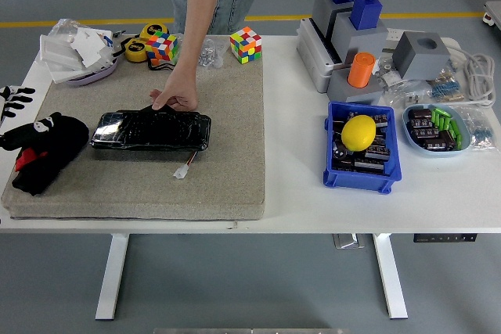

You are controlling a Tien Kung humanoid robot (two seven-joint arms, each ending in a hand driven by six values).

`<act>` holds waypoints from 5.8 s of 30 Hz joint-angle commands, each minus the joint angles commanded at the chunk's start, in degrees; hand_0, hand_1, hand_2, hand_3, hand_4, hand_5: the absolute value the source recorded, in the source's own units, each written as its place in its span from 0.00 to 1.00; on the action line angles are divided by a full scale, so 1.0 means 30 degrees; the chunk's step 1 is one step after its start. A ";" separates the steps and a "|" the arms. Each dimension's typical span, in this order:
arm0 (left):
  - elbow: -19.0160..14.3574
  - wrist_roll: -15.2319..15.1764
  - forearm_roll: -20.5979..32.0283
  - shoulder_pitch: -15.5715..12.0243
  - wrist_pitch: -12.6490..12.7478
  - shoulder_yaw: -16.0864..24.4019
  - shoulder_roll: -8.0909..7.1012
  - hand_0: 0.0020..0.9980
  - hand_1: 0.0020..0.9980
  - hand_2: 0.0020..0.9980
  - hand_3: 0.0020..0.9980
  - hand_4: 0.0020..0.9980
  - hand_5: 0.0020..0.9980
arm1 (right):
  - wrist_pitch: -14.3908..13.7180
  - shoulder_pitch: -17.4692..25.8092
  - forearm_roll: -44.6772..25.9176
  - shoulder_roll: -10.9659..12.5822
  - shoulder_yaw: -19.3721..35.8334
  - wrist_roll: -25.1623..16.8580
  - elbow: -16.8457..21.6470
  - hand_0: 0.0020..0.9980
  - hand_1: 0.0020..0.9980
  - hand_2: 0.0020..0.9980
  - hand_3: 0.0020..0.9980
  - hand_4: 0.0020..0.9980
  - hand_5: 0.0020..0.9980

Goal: Pick the rag up,wipe the panel,place it on the desk

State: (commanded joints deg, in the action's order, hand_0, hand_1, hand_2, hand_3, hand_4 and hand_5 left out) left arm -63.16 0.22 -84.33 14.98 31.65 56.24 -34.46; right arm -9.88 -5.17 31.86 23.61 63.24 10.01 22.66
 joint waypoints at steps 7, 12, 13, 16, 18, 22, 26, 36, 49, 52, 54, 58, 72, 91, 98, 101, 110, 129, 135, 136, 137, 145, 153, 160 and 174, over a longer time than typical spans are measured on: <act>0.0786 -0.0190 0.0082 0.0314 0.0200 -0.0715 0.0405 0.58 0.69 0.72 0.76 0.91 0.46 | 0.0012 0.0007 0.0002 0.0040 -0.0034 0.0025 0.0030 0.74 0.65 0.70 0.61 0.98 0.59; 0.1506 -0.0503 0.0016 0.0690 0.0418 -0.1487 0.0706 0.58 0.69 0.72 0.76 0.93 0.47 | -0.0009 -0.0032 0.0097 0.0057 -0.0008 0.0025 0.0134 0.75 0.65 0.70 0.61 0.98 0.59; 0.1628 -0.0532 0.0036 0.0744 0.0423 -0.1641 0.0733 0.58 0.69 0.72 0.76 0.93 0.47 | -0.0017 -0.0046 0.0088 0.0053 -0.0008 0.0016 0.0137 0.75 0.65 0.70 0.61 0.98 0.59; 0.2305 -0.0486 0.0250 0.0904 0.0470 -0.2027 0.0974 0.58 0.69 0.72 0.76 0.93 0.47 | -0.0050 -0.0060 0.0157 0.0041 0.0042 -0.0016 0.0218 0.74 0.65 0.70 0.61 0.98 0.59; 0.2535 -0.0507 0.0260 0.0946 0.0477 -0.2257 0.1072 0.58 0.69 0.72 0.76 0.93 0.47 | -0.0055 -0.0042 0.0217 0.0034 0.0080 -0.0020 0.0263 0.74 0.65 0.70 0.61 0.98 0.59; 0.2960 -0.0474 0.0337 0.1039 0.0489 -0.2680 0.1270 0.58 0.69 0.72 0.76 0.93 0.47 | -0.0044 -0.0003 0.0258 0.0042 0.0114 -0.0019 0.0297 0.74 0.65 0.70 0.61 0.98 0.59; 0.3180 -0.0524 0.0377 0.1131 0.0569 -0.2883 0.1428 0.58 0.69 0.72 0.76 0.94 0.47 | -0.0048 -0.0003 0.0306 0.0047 0.0150 -0.0031 0.0344 0.74 0.65 0.70 0.61 0.98 0.59; 0.3633 -0.0496 0.0493 0.1267 0.0783 -0.3395 0.1599 0.58 0.69 0.72 0.76 0.94 0.47 | -0.0125 0.0078 0.0487 0.0046 0.0222 -0.0075 0.0536 0.75 0.65 0.70 0.61 0.98 0.59; 0.4089 -0.0290 0.0250 0.1127 0.1775 -0.3478 0.1697 0.47 0.62 0.62 0.69 0.88 0.28 | -0.0218 0.0136 0.0607 0.0066 0.0201 -0.0200 0.0673 0.74 0.65 0.70 0.61 0.98 0.59; 0.4198 -0.0165 0.0258 0.1117 0.1775 -0.3490 0.1728 0.43 0.56 0.58 0.66 0.87 0.25 | -0.0235 0.0132 0.0614 0.0072 0.0166 -0.0227 0.0701 0.74 0.65 0.70 0.61 0.98 0.59; 0.4180 -0.0050 0.0138 0.1108 0.1775 -0.3502 0.1742 0.43 0.56 0.58 0.66 0.87 0.25 | -0.0258 0.0137 0.0633 0.0072 0.0187 -0.0263 0.0743 0.74 0.65 0.70 0.61 0.98 0.59; 0.4243 -0.0066 0.0108 0.1126 0.1775 -0.3522 0.1848 0.36 0.47 0.54 0.64 0.85 0.20 | -0.0264 0.0124 0.0634 0.0109 0.0161 -0.0278 0.0771 0.74 0.65 0.70 0.61 0.98 0.59; 0.4531 -0.0504 0.0871 0.1432 0.1775 -0.3464 0.2057 0.34 0.43 0.52 0.60 0.73 0.27 | -0.0196 0.0078 0.0683 0.0112 0.0077 -0.0210 0.0734 0.74 0.65 0.70 0.61 0.98 0.59; 0.4650 -0.0402 0.0475 0.1535 0.1775 -0.3281 0.2020 0.27 0.23 0.39 0.58 0.60 0.31 | -0.0161 0.0004 0.0690 0.0094 0.0118 -0.0176 0.0693 0.74 0.65 0.70 0.62 0.99 0.59; 0.4619 -0.0422 0.0274 0.1580 0.1775 -0.3159 0.1938 0.23 0.16 0.31 0.57 0.56 0.27 | -0.0157 0.0023 0.0661 0.0088 0.0166 -0.0186 0.0667 0.74 0.65 0.70 0.62 0.99 0.59; 0.4705 -0.0432 0.0195 0.1589 0.1775 -0.3105 0.1939 0.23 0.16 0.31 0.57 0.56 0.27 | -0.0151 -0.0007 0.0656 0.0068 0.0140 -0.0195 0.0665 0.74 0.65 0.70 0.62 0.99 0.59; 0.4390 -0.0429 -0.0354 0.1750 0.1775 -0.2426 0.1794 0.19 0.13 0.28 0.56 0.51 0.23 | -0.0138 -0.0069 0.0653 0.0047 0.0110 -0.0197 0.0664 0.74 0.65 0.70 0.62 0.99 0.59; 0.1477 0.0453 -0.2372 0.1671 0.1775 -0.1457 0.1964 0.19 0.13 0.27 0.56 0.50 0.18 | -0.0083 0.0058 0.0492 0.0032 -0.0119 -0.0256 0.0444 0.74 0.65 0.70 0.62 0.99 0.59; 0.1913 0.0323 -0.2023 0.1845 0.1775 -0.1907 0.2195 0.19 0.12 0.28 0.57 0.50 0.18 | -0.0126 0.0039 0.0566 0.0050 -0.0124 -0.0261 0.0529 0.74 0.65 0.70 0.62 0.99 0.59; 0.1982 0.0320 -0.1988 0.1870 0.1775 -0.1979 0.2235 0.19 0.12 0.28 0.57 0.50 0.18 | -0.0131 0.0038 0.0565 0.0049 -0.0109 -0.0265 0.0530 0.74 0.65 0.70 0.62 0.99 0.59; 0.2028 0.0318 -0.1976 0.1890 0.1775 -0.2032 0.2265 0.19 0.12 0.28 0.57 0.50 0.18 | -0.0129 0.0035 0.0548 0.0048 -0.0111 -0.0266 0.0520 0.74 0.65 0.70 0.62 0.99 0.59; 0.2163 0.0393 -0.1858 0.2291 0.1775 -0.2961 0.2516 0.19 0.12 0.28 0.57 0.50 0.18 | -0.0107 0.0009 0.0536 0.0093 -0.0131 -0.0260 0.0507 0.74 0.65 0.70 0.62 0.99 0.59; 0.1546 0.0515 -0.1967 0.2857 0.1775 -0.4011 0.2890 0.20 0.12 0.28 0.57 0.50 0.17 | -0.0059 -0.0054 0.0514 0.0131 -0.0161 -0.0302 0.0510 0.74 0.65 0.70 0.62 0.99 0.59; 0.1079 0.0587 -0.2050 0.3440 0.1775 -0.5251 0.3191 0.20 0.12 0.28 0.57 0.50 0.17 | -0.0015 -0.0080 0.0468 0.0197 -0.0214 -0.0329 0.0491 0.74 0.65 0.70 0.62 0.99 0.59; 0.0670 0.0466 -0.1686 0.4290 0.1775 -0.7368 0.3865 0.20 0.12 0.29 0.57 0.50 0.17 | 0.0041 -0.0179 0.0437 0.0316 -0.0319 -0.0321 0.0501 0.74 0.65 0.70 0.62 0.99 0.59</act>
State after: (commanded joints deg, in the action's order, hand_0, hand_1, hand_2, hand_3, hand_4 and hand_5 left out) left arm -61.15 1.61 -89.39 27.85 36.98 34.13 -22.86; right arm -9.76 -5.71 33.17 24.56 62.28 9.05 24.16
